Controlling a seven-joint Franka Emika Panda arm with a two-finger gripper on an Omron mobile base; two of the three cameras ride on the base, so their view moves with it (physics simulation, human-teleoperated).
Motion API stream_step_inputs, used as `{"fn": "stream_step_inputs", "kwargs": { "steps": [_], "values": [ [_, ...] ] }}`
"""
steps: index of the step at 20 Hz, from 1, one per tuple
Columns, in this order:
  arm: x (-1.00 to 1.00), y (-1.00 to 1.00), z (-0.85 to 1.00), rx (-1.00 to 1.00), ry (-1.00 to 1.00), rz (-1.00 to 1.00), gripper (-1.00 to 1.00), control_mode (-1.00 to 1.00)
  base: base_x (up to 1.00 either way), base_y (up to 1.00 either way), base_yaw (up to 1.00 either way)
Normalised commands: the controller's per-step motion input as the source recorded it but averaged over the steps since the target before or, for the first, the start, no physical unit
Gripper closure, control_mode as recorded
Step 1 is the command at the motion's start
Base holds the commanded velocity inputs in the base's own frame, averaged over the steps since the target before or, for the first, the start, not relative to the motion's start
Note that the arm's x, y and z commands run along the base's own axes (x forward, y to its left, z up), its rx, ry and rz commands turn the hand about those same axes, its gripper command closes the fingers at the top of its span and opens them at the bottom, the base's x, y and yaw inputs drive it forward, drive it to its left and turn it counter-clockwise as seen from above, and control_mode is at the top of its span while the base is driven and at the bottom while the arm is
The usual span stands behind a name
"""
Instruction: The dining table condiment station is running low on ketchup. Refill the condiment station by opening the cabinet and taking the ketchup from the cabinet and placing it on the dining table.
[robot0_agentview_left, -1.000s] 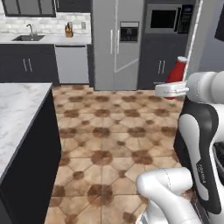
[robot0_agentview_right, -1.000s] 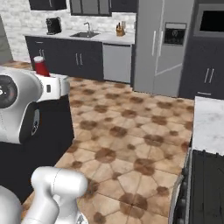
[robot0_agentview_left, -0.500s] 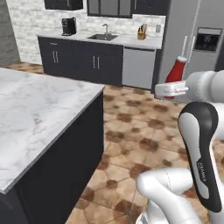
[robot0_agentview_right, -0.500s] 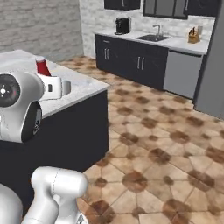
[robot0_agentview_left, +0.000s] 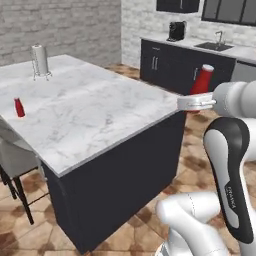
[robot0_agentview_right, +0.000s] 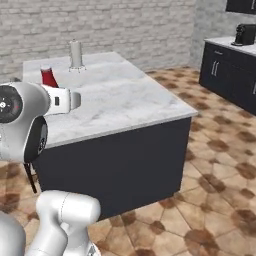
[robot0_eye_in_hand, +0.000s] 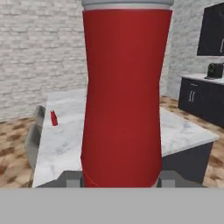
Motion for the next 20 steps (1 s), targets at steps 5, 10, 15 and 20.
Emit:
{"fn": "stream_step_inputs", "kwargs": {
  "steps": [5, 10, 15, 20],
  "values": [
    [0.00, 0.00, 0.00, 0.00, 0.00, 0.00, 1.00, 1.00, 0.40, 0.00, 0.59],
    [0.00, 0.00, 0.00, 0.00, 0.00, 0.00, 1.00, 1.00, 0.58, -0.14, 0.29],
    [0.00, 0.00, 0.00, 0.00, 0.00, 0.00, 1.00, 1.00, 0.57, -0.47, 0.24],
    [0.00, 0.00, 0.00, 0.00, 0.00, 0.00, 1.00, 1.00, 0.40, -0.93, 0.32]
  ]
}}
